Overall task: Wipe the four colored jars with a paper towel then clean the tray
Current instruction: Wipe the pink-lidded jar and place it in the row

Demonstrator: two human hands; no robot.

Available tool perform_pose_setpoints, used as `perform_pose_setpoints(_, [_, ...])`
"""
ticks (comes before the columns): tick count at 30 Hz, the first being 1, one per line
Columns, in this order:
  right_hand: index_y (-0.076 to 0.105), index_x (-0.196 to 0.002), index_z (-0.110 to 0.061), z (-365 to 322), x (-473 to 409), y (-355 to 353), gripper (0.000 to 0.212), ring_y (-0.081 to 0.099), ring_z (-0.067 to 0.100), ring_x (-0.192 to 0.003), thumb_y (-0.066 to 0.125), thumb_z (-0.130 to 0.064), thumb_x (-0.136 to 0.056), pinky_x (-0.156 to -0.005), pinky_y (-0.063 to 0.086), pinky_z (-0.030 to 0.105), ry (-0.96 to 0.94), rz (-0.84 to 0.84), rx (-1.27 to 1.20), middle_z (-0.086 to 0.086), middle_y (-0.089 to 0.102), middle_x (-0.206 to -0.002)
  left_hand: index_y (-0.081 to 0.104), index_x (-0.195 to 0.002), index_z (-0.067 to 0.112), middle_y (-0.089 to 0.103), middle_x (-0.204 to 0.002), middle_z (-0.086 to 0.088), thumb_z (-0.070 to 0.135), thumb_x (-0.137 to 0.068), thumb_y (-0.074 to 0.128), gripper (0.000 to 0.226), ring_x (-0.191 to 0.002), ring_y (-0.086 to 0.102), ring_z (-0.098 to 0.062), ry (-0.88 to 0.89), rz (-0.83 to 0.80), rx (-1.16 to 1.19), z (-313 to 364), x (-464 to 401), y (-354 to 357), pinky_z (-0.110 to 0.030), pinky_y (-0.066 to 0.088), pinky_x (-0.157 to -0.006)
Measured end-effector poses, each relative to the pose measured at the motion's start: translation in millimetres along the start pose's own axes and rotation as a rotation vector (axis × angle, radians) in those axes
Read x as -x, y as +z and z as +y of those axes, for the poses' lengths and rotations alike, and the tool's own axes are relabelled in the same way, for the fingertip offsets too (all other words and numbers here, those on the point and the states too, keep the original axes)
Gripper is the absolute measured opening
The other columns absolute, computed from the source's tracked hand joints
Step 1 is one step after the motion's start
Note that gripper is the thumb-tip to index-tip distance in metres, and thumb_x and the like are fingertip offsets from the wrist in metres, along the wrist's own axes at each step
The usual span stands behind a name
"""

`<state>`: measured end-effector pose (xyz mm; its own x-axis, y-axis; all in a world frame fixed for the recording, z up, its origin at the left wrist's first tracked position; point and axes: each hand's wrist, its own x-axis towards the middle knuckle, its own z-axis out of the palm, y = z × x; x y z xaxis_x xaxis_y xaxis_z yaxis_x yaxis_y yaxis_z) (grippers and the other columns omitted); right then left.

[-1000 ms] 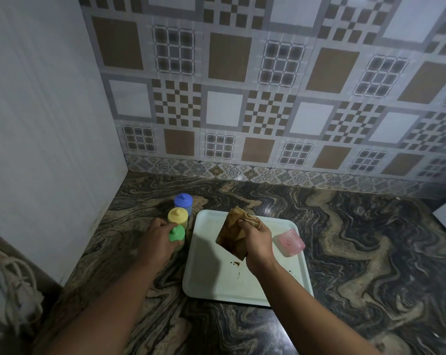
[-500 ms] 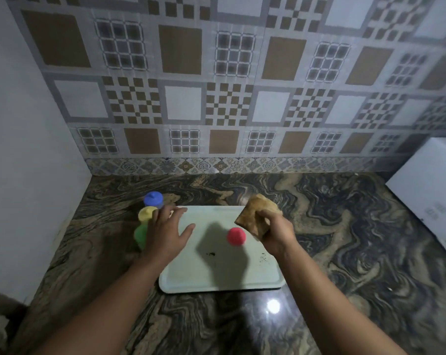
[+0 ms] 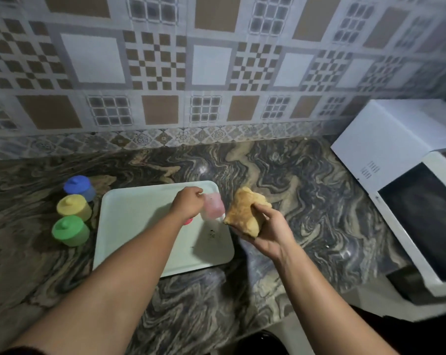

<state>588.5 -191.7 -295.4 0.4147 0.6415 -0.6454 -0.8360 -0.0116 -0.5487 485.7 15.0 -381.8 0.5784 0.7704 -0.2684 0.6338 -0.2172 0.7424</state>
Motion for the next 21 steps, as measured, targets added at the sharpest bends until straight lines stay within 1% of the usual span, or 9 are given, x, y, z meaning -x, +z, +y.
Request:
perform_pose_setpoints(1, [0.066, -0.124, -0.004, -4, 3, -3, 0.03, 0.075, 0.04, -0.099, 0.051, -0.021, -0.105, -0.08, 0.062, 0.06, 0.024, -0.032, -0.016, 0.021, 0.078, -0.11, 0.071, -0.123, 0.021, 0.071, -0.125, -0.007, 0.028, -0.094, 0.057, 0.033, -0.109, 0.068, -0.033, -0.026, 0.024, 0.012, 1, -4, 4, -0.035, 0.052, -0.093])
perform_pose_setpoints(3, [0.066, -0.124, -0.005, -8, 5, -7, 0.033, 0.076, 0.042, -0.097, 0.048, -0.024, -0.106, -0.074, 0.064, 0.062, 0.054, -0.086, -0.024, 0.023, 0.076, -0.116, 0.066, -0.132, 0.017, 0.066, -0.136, -0.005, 0.028, -0.095, 0.061, 0.039, -0.123, 0.062, -0.028, -0.039, 0.041, 0.04, 3, -9, 9, -0.032, 0.045, -0.103])
perform_pose_setpoints(5, [0.062, -0.137, -0.007, -10, 3, -11, 0.041, 0.07, 0.047, -0.115, 0.047, -0.027, -0.104, -0.08, 0.062, 0.064, 0.059, -0.119, -0.054, 0.025, 0.07, -0.13, 0.067, -0.131, 0.016, 0.064, -0.138, -0.003, 0.025, -0.095, 0.062, 0.038, -0.126, 0.059, -0.024, -0.041, 0.02, 0.066, 6, -12, 12, -0.026, 0.04, -0.1])
perform_pose_setpoints(7, [0.059, -0.143, -0.008, -11, -1, -17, 0.047, 0.057, 0.051, -0.133, 0.045, -0.025, -0.102, -0.094, 0.056, 0.068, 0.055, -0.127, -0.072, 0.027, 0.063, -0.141, 0.073, -0.121, 0.019, 0.069, -0.127, 0.001, 0.022, -0.093, 0.061, 0.03, -0.119, 0.061, -0.022, -0.037, -0.013, 0.077, 10, -13, 16, -0.026, 0.041, -0.093])
perform_pose_setpoints(10, [0.065, -0.134, -0.007, -14, -3, -24, 0.046, 0.053, 0.049, -0.138, 0.041, -0.02, -0.097, -0.102, 0.048, 0.068, 0.045, -0.097, -0.081, 0.025, 0.063, -0.143, 0.077, -0.089, 0.024, 0.072, -0.099, 0.008, 0.016, -0.089, 0.059, 0.02, -0.097, 0.064, -0.017, -0.047, -0.018, 0.101, 13, -10, 21, -0.03, 0.049, -0.085])
perform_pose_setpoints(15, [0.061, -0.134, -0.004, -15, -4, -31, 0.036, 0.068, 0.042, -0.116, 0.04, -0.018, -0.108, -0.072, 0.065, 0.054, 0.021, 0.032, 0.014, 0.023, 0.07, -0.133, 0.077, -0.082, 0.019, 0.074, -0.092, 0.006, 0.018, -0.088, 0.065, 0.013, -0.092, 0.067, -0.019, -0.067, 0.017, 0.163, 13, -4, 16, -0.032, 0.051, -0.082])
perform_pose_setpoints(17, [0.063, -0.128, -0.005, -14, -6, -33, 0.03, 0.07, 0.039, -0.108, 0.045, -0.017, -0.108, -0.075, 0.062, 0.051, -0.046, 0.128, 0.107, 0.02, 0.075, -0.122, 0.074, -0.079, 0.017, 0.074, -0.088, 0.002, 0.019, -0.088, 0.068, 0.011, -0.087, 0.066, -0.021, -0.073, 0.036, 0.23, 15, 1, 11, -0.03, 0.048, -0.076])
perform_pose_setpoints(19, [0.069, -0.107, -0.007, -11, -8, -28, 0.02, 0.069, 0.036, -0.094, 0.05, -0.014, -0.105, -0.085, 0.061, 0.057, -0.169, 0.2, 0.277, 0.019, 0.073, -0.1, 0.073, -0.081, 0.014, 0.07, -0.08, -0.001, 0.021, -0.09, 0.068, 0.012, -0.072, 0.06, -0.022, -0.079, 0.041, 0.275, 16, 13, 3, -0.027, 0.045, -0.065])
perform_pose_setpoints(21, [0.068, -0.088, -0.009, -7, -9, -16, 0.022, 0.063, 0.03, -0.081, 0.051, -0.009, -0.102, -0.077, 0.061, 0.043, -0.325, 0.203, 0.476, 0.018, 0.065, -0.085, 0.071, -0.085, 0.012, 0.066, -0.072, -0.002, 0.021, -0.092, 0.067, 0.012, -0.061, 0.053, -0.021, -0.093, 0.045, 0.326, 19, 31, -11, -0.022, 0.043, -0.054])
